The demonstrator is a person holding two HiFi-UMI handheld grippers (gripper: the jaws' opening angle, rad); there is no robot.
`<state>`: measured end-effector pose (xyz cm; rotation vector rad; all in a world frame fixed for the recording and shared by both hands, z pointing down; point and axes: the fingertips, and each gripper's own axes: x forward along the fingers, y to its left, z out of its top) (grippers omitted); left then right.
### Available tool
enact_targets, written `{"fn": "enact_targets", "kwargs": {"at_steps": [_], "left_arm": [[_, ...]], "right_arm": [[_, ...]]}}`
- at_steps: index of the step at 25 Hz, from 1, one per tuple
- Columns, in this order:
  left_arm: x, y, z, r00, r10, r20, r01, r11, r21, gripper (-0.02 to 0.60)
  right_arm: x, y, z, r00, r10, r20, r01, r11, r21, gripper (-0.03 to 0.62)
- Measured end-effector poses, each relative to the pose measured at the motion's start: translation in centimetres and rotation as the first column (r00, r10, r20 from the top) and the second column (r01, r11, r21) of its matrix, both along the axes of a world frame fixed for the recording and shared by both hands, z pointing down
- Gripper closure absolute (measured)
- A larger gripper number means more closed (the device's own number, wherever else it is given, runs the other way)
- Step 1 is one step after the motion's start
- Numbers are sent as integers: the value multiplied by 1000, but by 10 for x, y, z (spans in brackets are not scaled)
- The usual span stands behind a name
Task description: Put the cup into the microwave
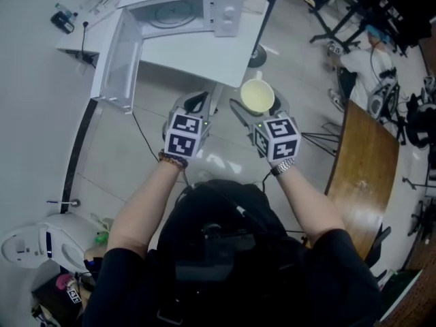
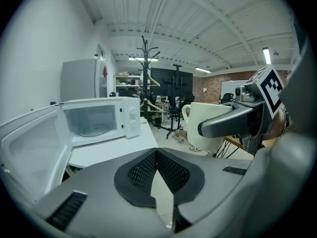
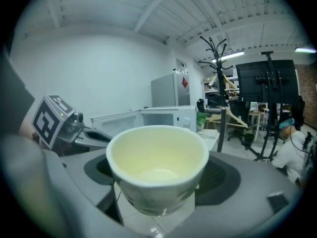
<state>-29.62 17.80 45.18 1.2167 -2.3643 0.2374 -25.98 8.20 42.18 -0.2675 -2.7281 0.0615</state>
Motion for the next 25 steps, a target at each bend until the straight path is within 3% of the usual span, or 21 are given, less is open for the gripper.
{"fn": "enact_targets", "kwargs": {"at_steps": [14, 25], "left_arm": [[-37, 100, -10, 987, -159, 22, 158, 987, 20, 581], [-57, 131, -6, 979, -201, 33, 201, 980, -3, 581]], "right_arm": [[-59, 98, -9, 986, -167, 3, 167, 986, -3, 121], [-100, 136, -6, 968, -250, 6, 250, 968, -10, 121]]}}
